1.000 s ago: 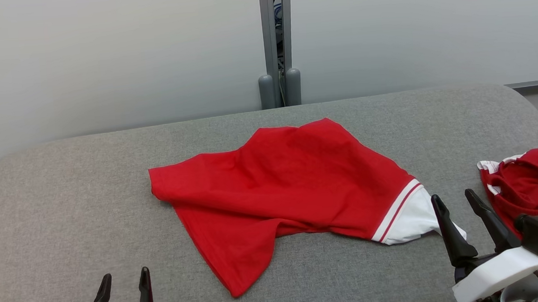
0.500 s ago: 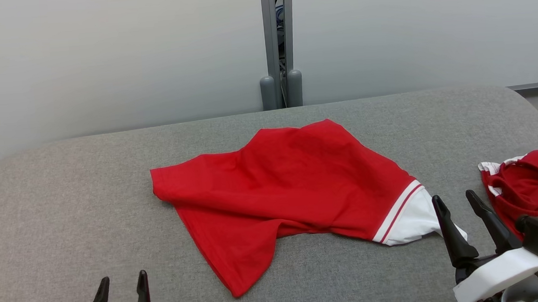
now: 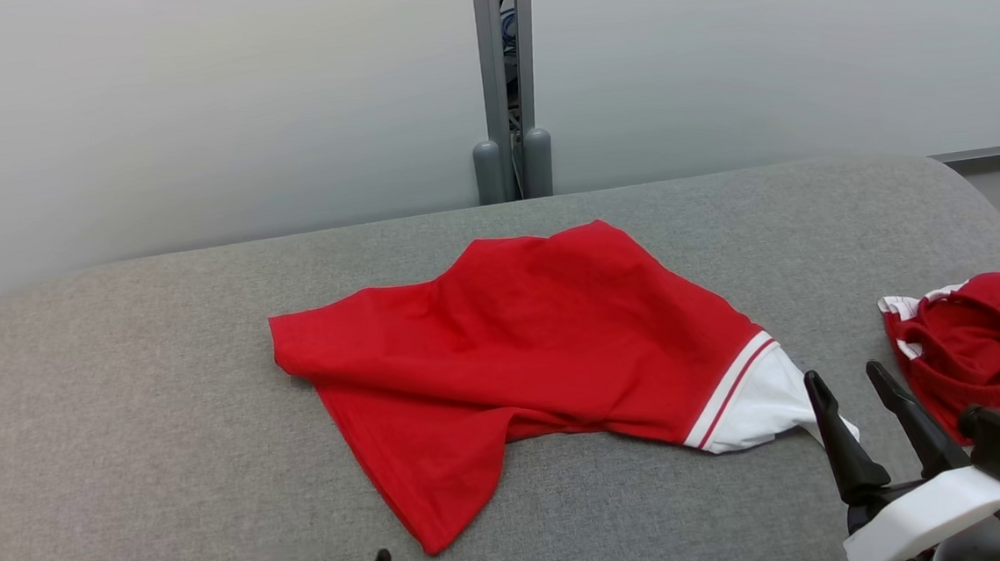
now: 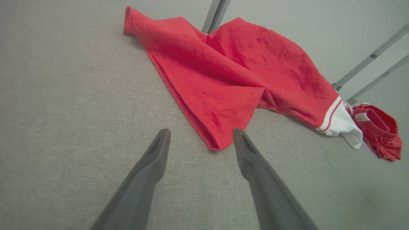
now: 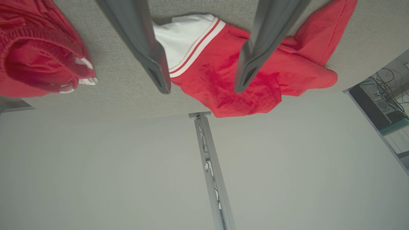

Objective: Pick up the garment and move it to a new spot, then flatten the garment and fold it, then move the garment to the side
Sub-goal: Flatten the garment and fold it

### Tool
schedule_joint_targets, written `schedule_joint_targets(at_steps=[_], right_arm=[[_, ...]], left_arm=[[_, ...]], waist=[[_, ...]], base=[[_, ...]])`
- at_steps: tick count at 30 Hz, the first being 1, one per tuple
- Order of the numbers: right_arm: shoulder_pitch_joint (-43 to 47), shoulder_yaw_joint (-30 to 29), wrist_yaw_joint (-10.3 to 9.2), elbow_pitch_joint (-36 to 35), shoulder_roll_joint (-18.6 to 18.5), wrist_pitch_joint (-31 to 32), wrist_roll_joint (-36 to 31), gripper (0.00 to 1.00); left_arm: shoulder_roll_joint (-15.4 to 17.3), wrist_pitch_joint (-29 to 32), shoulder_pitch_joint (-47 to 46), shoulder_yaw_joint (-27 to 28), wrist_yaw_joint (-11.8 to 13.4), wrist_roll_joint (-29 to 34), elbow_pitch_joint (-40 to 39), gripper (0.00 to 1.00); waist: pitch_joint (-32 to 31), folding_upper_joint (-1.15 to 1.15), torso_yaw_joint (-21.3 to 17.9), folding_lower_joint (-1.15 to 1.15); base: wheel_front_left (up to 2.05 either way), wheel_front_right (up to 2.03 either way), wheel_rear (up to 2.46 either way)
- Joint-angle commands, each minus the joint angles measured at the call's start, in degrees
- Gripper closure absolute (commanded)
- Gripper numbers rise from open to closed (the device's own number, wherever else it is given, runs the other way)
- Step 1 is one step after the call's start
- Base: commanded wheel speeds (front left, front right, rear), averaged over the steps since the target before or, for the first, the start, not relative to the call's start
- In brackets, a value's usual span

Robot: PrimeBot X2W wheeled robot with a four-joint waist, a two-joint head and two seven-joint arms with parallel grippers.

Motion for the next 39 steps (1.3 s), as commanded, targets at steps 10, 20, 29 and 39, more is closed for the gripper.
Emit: schedule_joint_targets(at_steps=[10, 20, 29, 39], right_arm=[[-0.1, 0.5, 0.0, 0.1, -0.6, 0.4, 0.8, 0.0], [-0.9, 0.2, 0.0, -0.2, -1.1, 0.2, 0.9, 0.0], [-1.7, 0.0, 0.0, -0.1, -1.3, -0.1, 1.0, 0.0], [0.1, -1.6, 0.0, 5.9, -0.5, 0.9, 3.7, 0.0]], left_arm=[[-5.8, 2.9, -4.7, -1.4, -5.2, -5.5, 10.7, 0.0], [-10.0, 0.4, -8.7, 3.0, -9.8, -11.8, 21.1, 0.0], [-12.1, -1.7, -12.3, 4.1, -13.8, -14.2, 28.3, 0.53], [-11.8, -4.9, -14.3, 4.8, -16.7, -14.1, 28.2, 1.0]], waist=[[1.4, 0.0, -3.3, 0.0], [4.1, 0.0, -7.2, 0.0], [5.9, 0.0, -8.6, 0.0], [6.6, 0.0, -6.6, 0.0]], base=[[0.0, 0.0, 0.0], [0.0, 0.0, 0.0], [0.0, 0.0, 0.0], [0.0, 0.0, 0.0]])
